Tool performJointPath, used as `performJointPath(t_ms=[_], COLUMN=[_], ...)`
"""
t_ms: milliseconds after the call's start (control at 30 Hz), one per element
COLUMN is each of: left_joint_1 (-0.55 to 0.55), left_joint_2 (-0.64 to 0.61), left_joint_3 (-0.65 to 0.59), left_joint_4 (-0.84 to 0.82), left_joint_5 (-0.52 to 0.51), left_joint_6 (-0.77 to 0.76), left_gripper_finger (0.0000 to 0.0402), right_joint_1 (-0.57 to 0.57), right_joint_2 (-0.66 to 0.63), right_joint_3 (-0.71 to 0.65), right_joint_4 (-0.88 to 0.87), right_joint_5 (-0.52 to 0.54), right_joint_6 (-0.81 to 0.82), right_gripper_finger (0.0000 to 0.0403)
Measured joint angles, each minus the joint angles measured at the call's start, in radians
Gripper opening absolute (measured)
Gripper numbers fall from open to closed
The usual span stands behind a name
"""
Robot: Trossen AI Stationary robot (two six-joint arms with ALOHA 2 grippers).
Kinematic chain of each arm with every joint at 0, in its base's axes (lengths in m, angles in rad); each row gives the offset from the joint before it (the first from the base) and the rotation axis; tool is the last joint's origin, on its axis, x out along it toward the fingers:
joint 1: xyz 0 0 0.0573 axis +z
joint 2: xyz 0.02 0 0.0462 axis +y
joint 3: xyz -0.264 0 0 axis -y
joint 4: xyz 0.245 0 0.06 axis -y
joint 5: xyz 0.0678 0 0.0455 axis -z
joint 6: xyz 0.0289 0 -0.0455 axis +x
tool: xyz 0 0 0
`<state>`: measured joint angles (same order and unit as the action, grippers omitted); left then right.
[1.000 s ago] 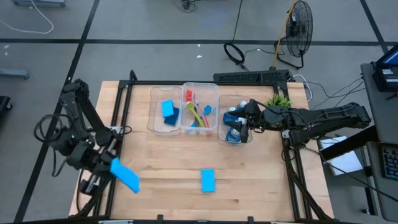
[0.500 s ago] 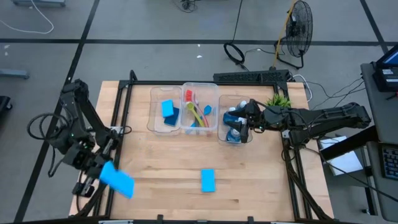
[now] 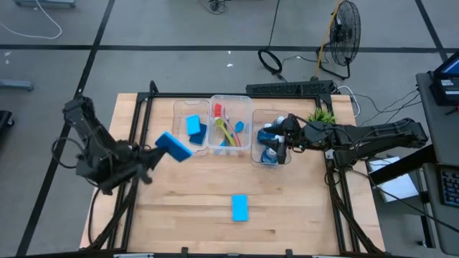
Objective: Pick & Place Kitchen Sink Supplies
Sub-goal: Put the blue sponge into the left transparent bin
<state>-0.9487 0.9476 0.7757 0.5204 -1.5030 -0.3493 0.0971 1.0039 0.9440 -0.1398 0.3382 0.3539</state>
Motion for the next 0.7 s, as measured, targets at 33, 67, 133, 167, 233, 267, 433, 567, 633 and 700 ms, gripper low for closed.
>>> performJointPath(t_ms=[33,67,133,167,233,267,433,567,633,700], left_joint_1=[0.018,0.037,0.077,0.101,0.149,0.174,0.305,0.396,0.430,0.463], left_joint_2=[0.003,0.003,0.002,0.002,0.003,0.003,0.002,0.001,0.001,0.001], left_joint_3=[0.000,0.000,0.000,0.000,0.000,0.000,0.000,0.000,0.000,0.000], left_joint_4=[0.000,-0.001,0.003,0.008,0.007,0.007,0.025,0.038,0.038,0.037], left_joint_5=[-0.023,-0.036,-0.048,-0.048,-0.047,-0.048,-0.023,-0.019,-0.019,-0.019], left_joint_6=[-0.001,0.006,0.026,0.041,0.070,0.088,0.212,0.303,0.339,0.367], left_gripper_finger=[0.0003,0.0003,0.0003,0.0003,0.0003,0.0003,0.0003,0.0003,0.0003,0.0003], right_joint_1=[0.000,0.000,0.000,0.000,0.000,0.000,0.000,0.000,0.000,0.000], right_joint_2=[0.000,0.000,0.000,0.000,0.000,0.000,0.000,0.000,0.000,0.000], right_joint_3=[0.000,0.000,0.000,0.000,0.000,0.000,0.000,0.000,0.000,0.000], right_joint_4=[0.000,0.000,0.000,0.000,0.000,0.000,0.000,0.000,0.000,0.000], right_joint_5=[0.000,0.000,0.000,0.000,0.000,0.000,0.000,0.000,0.000,0.000], right_joint_6=[0.000,0.003,0.016,0.024,0.026,0.027,0.027,0.027,0.027,0.027], right_gripper_finger=[0.0212,0.0212,0.0212,0.0212,0.0212,0.0212,0.0212,0.0212,0.0212,0.0212])
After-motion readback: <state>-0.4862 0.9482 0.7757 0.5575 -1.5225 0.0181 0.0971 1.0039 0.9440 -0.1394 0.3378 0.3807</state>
